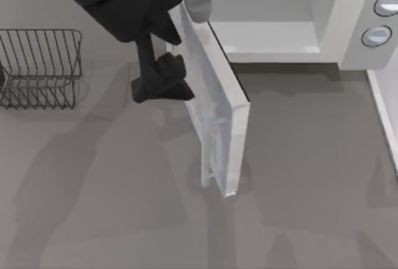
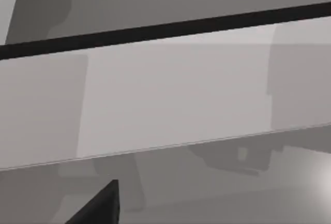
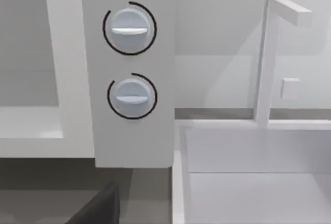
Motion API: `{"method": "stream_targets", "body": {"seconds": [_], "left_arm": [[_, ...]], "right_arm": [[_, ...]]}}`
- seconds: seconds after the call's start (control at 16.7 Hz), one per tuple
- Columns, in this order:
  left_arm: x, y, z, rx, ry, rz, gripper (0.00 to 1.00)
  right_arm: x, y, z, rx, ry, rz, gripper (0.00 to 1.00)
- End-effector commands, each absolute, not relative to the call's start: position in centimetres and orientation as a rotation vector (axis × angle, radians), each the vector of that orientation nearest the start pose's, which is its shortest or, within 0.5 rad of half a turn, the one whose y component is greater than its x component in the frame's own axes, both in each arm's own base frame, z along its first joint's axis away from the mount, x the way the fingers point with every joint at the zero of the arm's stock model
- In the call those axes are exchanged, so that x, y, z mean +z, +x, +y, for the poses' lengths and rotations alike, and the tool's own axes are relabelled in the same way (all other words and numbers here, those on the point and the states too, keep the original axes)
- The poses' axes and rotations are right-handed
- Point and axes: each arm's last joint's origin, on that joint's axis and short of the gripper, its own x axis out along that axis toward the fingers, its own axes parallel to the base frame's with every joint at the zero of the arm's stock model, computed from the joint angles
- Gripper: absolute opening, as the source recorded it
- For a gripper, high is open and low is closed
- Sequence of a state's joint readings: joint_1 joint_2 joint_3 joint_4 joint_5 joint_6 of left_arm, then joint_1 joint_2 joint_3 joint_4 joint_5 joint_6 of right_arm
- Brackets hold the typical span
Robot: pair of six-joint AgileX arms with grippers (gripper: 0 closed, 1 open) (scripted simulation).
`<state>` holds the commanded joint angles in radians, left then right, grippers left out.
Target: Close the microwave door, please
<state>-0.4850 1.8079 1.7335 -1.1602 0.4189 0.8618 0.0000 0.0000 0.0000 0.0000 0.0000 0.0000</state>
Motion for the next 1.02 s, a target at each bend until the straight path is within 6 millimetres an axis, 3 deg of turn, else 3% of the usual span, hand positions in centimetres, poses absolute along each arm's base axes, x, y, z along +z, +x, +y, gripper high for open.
{"method": "stream_targets", "body": {"seconds": [0.18, 0.96, 1.02], "left_arm": [[30.75, 32.23, -17.89, -1.272, 0.728, 0.856, 1.0], [30.75, 32.23, -17.89, -1.272, 0.728, 0.856, 0.02], [30.75, 32.23, -17.89, -1.272, 0.728, 0.856, 0.0]], "right_arm": [[16.0, 10.57, -0.12, 0.0, 0.0, 0.0, 1.0], [16.0, 10.57, -0.12, 0.0, 0.0, 0.0, 1.0], [16.0, 10.57, -0.12, 0.0, 0.0, 0.0, 1.0]]}}
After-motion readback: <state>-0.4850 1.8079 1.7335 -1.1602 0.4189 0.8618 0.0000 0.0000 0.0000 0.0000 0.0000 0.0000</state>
